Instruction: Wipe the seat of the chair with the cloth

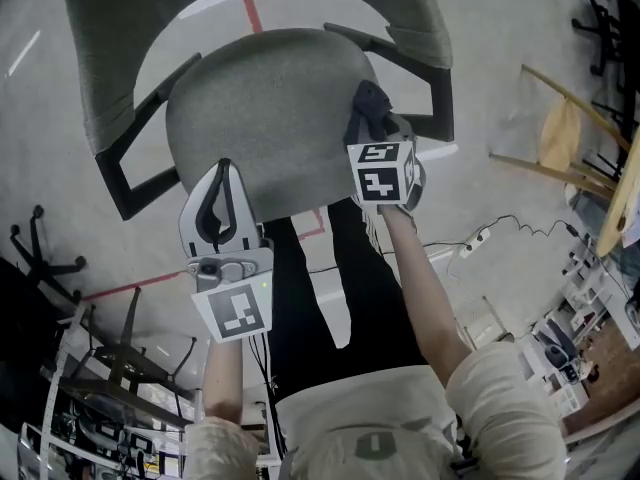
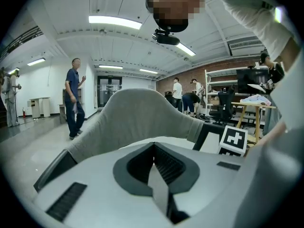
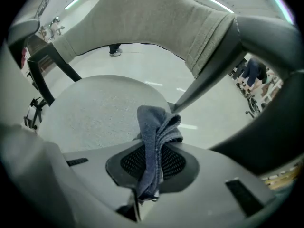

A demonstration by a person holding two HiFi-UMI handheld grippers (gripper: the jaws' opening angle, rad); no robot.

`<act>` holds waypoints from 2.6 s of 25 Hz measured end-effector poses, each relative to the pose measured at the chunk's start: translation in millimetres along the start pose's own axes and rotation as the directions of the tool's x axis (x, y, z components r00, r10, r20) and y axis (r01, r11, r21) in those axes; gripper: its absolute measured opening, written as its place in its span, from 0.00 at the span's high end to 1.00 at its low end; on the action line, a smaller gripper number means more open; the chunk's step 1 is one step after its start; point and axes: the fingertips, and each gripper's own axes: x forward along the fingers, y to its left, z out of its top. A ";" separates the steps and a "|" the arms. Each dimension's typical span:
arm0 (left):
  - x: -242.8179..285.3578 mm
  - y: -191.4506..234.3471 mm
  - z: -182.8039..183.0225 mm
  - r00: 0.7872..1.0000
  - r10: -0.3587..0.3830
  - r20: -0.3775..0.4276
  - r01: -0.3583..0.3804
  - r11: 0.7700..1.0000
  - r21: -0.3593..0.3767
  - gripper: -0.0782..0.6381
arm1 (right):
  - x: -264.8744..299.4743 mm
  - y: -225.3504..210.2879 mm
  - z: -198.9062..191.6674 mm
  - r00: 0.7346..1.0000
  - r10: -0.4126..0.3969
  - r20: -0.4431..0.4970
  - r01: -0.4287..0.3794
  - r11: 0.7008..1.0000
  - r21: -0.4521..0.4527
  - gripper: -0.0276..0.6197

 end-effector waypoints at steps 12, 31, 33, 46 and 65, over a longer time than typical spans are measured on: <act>-15.6 17.3 -5.6 0.999 0.048 0.004 -0.048 0.999 -0.020 0.88 | -14.7 -5.5 6.7 1.000 -0.021 0.020 0.020 0.999 0.027 0.87; -123.1 119.6 -7.3 0.946 0.321 0.051 -0.320 0.947 -0.018 0.88 | -243.2 285.3 127.4 0.567 0.763 0.310 -0.775 0.621 -0.112 0.87; -134.4 127.5 -12.5 0.937 0.345 0.047 -0.345 0.939 -0.001 0.88 | -224.2 315.5 101.0 0.554 0.800 0.233 -0.805 0.585 -0.097 0.87; -163.5 156.3 -31.0 0.912 0.409 0.036 -0.410 0.912 0.001 0.88 | -77.4 390.7 12.0 0.669 0.743 -0.034 -0.739 0.669 0.082 0.87; -113.0 114.3 -25.7 0.949 0.315 0.012 -0.315 0.949 -0.006 0.88 | -42.2 262.4 -37.2 0.839 0.540 -0.073 -0.535 0.842 0.069 0.87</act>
